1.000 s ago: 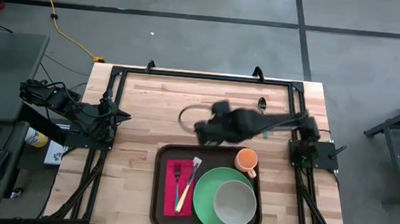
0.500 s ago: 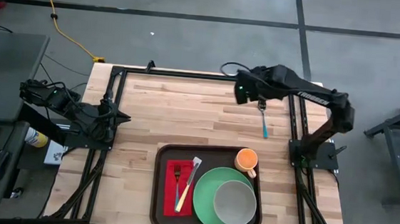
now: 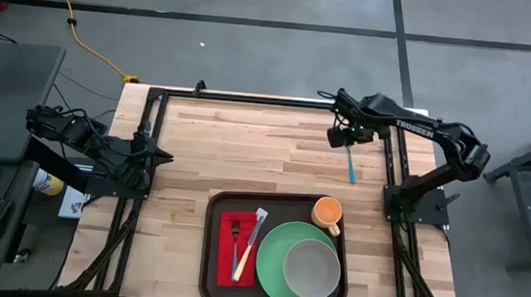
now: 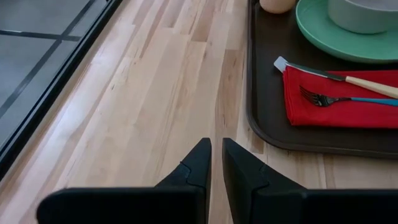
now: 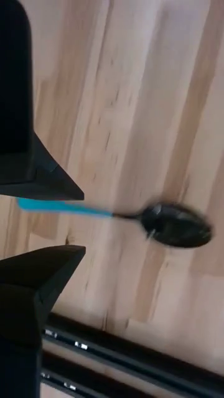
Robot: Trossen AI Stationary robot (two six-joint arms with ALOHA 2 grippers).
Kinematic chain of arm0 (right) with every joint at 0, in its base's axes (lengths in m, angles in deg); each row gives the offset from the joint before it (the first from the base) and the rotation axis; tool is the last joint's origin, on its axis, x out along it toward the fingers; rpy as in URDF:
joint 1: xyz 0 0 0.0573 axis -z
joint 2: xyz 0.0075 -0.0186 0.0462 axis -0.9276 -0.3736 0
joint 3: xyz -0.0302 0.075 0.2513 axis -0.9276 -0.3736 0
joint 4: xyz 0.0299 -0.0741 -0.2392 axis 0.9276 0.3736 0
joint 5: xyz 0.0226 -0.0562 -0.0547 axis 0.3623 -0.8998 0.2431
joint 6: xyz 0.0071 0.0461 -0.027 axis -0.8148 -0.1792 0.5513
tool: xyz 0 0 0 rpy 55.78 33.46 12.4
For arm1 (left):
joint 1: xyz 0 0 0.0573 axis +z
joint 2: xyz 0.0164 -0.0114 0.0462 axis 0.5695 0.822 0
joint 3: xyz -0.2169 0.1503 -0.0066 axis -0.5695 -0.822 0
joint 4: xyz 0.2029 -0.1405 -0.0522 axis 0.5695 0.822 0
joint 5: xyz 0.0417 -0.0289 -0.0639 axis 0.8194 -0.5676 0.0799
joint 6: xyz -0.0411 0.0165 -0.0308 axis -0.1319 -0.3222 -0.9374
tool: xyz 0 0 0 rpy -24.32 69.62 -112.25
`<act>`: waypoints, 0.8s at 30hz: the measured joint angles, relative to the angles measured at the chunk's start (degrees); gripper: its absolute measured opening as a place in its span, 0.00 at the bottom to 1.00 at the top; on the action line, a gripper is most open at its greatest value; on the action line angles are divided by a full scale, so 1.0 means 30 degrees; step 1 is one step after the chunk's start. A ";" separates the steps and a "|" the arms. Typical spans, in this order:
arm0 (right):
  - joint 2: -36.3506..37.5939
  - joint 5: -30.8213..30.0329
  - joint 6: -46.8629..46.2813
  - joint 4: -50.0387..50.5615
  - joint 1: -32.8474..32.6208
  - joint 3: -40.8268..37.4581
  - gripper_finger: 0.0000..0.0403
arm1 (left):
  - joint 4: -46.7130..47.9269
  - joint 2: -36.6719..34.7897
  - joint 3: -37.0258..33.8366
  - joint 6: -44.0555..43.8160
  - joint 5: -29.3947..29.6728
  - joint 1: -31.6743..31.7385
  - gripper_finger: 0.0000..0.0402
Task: Set up tray
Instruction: Put the blue spoon on the red napkin to the left of the blue fork
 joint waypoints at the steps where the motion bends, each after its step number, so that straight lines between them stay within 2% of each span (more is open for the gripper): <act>1: 0.0000 0.0210 0.0177 -0.0302 0.0268 -0.0469 0.26 | 0.0005 0.0000 0.0000 0.0000 -0.0036 -0.0007 0.17; 8: 0.0007 0.1883 0.0391 -0.2905 0.0953 -0.3119 0.26 | 0.0000 0.0000 0.0000 0.0000 -0.0032 -0.0007 0.17; 17: -0.0007 0.2533 0.0052 -0.6335 0.0971 -0.5426 0.26 | 0.0015 0.0000 0.0000 0.0000 -0.0025 -0.0007 0.17; 24: -0.0600 0.2640 0.0128 -0.6941 0.1235 -0.5877 0.41 | 0.0036 0.0000 0.0000 0.0000 -0.0025 -0.0004 0.17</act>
